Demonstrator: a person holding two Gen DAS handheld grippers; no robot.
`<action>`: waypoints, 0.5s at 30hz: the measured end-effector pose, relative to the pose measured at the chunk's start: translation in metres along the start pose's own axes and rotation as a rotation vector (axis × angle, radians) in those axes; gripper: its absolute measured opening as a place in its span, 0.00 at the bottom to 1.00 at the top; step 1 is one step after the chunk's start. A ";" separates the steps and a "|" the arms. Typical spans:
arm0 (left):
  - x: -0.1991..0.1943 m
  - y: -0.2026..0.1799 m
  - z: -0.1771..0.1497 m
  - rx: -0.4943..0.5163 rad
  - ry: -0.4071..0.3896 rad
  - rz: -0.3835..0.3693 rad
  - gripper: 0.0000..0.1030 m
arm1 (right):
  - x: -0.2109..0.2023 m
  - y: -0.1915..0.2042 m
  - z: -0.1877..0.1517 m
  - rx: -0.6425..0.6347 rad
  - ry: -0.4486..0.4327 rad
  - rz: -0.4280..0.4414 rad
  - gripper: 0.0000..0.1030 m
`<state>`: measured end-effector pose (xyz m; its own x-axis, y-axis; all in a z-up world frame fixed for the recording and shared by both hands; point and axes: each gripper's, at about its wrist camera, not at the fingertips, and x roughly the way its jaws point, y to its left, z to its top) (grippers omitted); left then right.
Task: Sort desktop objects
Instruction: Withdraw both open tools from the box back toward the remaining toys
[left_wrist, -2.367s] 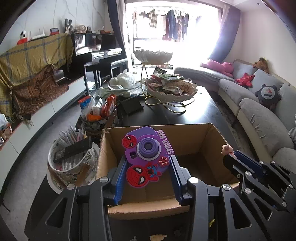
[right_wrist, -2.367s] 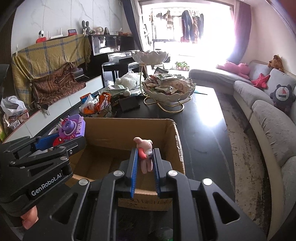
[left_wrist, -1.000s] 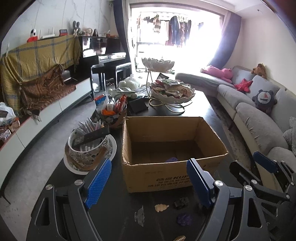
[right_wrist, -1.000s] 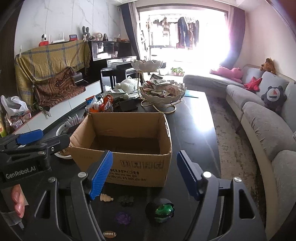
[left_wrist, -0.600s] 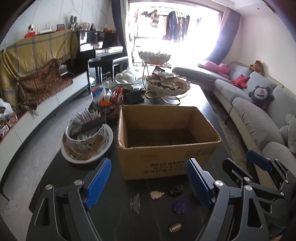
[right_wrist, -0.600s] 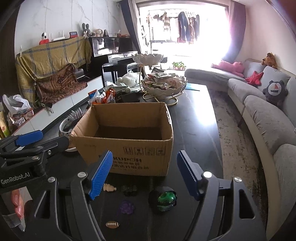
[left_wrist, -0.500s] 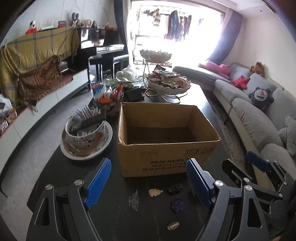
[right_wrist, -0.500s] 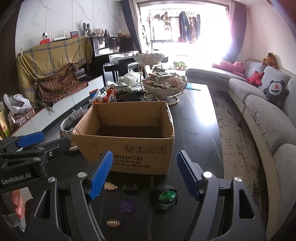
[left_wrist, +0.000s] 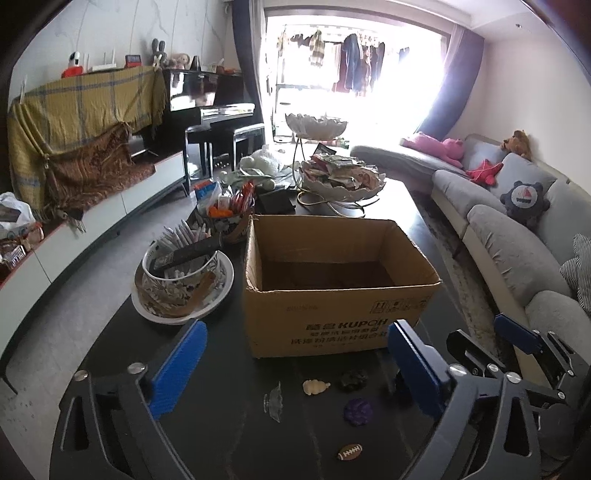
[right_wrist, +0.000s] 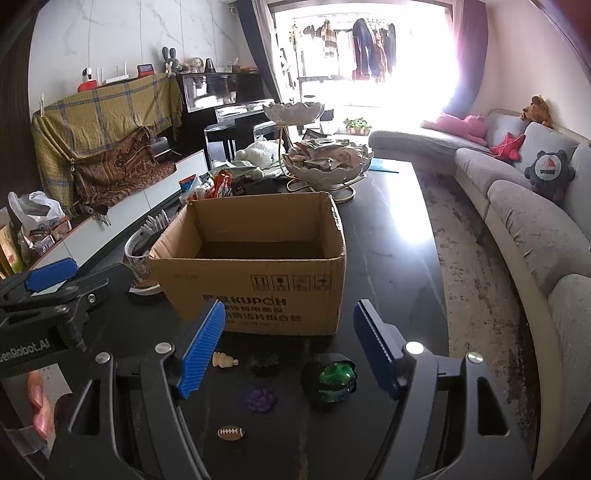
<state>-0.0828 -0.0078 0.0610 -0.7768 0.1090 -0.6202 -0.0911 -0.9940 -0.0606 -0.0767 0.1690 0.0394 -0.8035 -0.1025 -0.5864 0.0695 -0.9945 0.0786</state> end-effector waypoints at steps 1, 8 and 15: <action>0.000 0.000 0.000 0.003 -0.002 0.006 0.99 | 0.000 0.000 -0.001 -0.001 0.002 -0.001 0.68; 0.001 -0.003 -0.006 0.036 0.007 0.026 0.99 | 0.000 0.001 -0.005 -0.013 -0.003 -0.007 0.92; 0.002 -0.001 -0.011 0.025 0.026 0.015 0.99 | 0.001 0.004 -0.009 -0.022 0.007 0.002 0.93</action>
<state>-0.0773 -0.0069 0.0517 -0.7618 0.0939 -0.6410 -0.0956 -0.9949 -0.0321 -0.0721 0.1649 0.0317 -0.7994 -0.1045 -0.5917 0.0844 -0.9945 0.0617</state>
